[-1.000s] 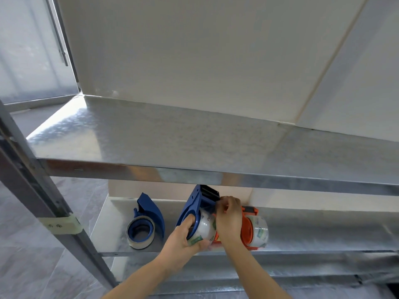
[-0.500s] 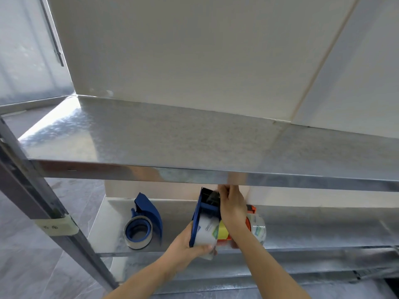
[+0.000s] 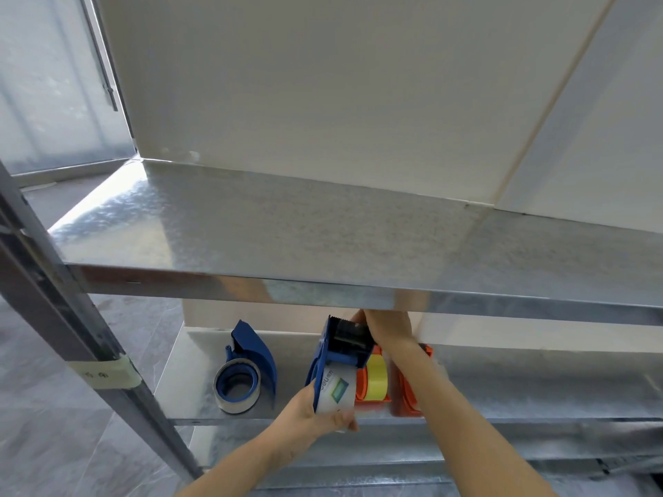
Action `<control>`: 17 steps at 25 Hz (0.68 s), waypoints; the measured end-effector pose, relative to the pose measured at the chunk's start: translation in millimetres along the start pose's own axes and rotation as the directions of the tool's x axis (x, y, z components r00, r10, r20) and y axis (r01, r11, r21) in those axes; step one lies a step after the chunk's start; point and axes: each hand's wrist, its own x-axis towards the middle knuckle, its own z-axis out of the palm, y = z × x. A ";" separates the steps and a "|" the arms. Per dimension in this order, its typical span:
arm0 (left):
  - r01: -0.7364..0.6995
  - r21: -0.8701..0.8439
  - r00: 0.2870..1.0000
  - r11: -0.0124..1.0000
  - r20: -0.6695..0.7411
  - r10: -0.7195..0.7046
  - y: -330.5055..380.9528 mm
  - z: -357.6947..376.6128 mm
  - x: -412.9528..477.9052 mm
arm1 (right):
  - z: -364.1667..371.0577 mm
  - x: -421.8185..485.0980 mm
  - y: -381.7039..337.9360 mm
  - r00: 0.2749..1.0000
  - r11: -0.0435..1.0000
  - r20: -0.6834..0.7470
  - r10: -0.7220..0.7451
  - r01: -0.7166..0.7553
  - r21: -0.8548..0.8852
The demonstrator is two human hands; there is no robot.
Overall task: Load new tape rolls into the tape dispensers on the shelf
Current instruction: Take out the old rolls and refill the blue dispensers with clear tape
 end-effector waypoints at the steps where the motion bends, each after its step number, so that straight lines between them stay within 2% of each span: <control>1: -0.010 -0.017 1.000 1.000 0.011 0.010 0.6 -2.1 -1.6 | -3.0 4.6 1.1 0.997 0.985 0.065 0.046 -0.056 0.163; 3: -0.033 -0.036 0.999 0.999 0.014 0.033 5.7 -5.7 -4.8 | -2.9 15.4 7.1 0.964 0.911 0.246 0.104 -0.192 0.366; 6: -0.046 -0.087 0.999 0.995 -0.005 0.046 14.4 -8.1 -7.8 | 10.7 21.8 16.9 0.827 0.696 0.545 0.140 -0.473 0.539; 7: -0.046 -0.098 0.999 0.994 -0.013 0.045 14.8 -9.4 -8.2 | 15.9 19.2 17.6 0.800 0.620 0.588 0.118 -0.522 0.586; 10: -0.026 -0.111 0.998 0.993 -0.054 0.020 6.3 -15.1 -10.3 | 39.0 13.4 28.4 0.773 0.499 0.621 0.127 -0.591 0.634; 12: 0.004 -0.149 0.996 0.989 -0.084 -0.016 -1.5 -17.1 -10.6 | 53.7 13.3 38.5 0.760 0.473 0.624 0.181 -0.623 0.623; 17: 0.045 -0.224 0.991 0.974 -0.113 -0.072 -19.8 -17.8 -9.4 | 69.5 16.0 49.5 0.632 0.434 0.727 0.268 -0.753 0.495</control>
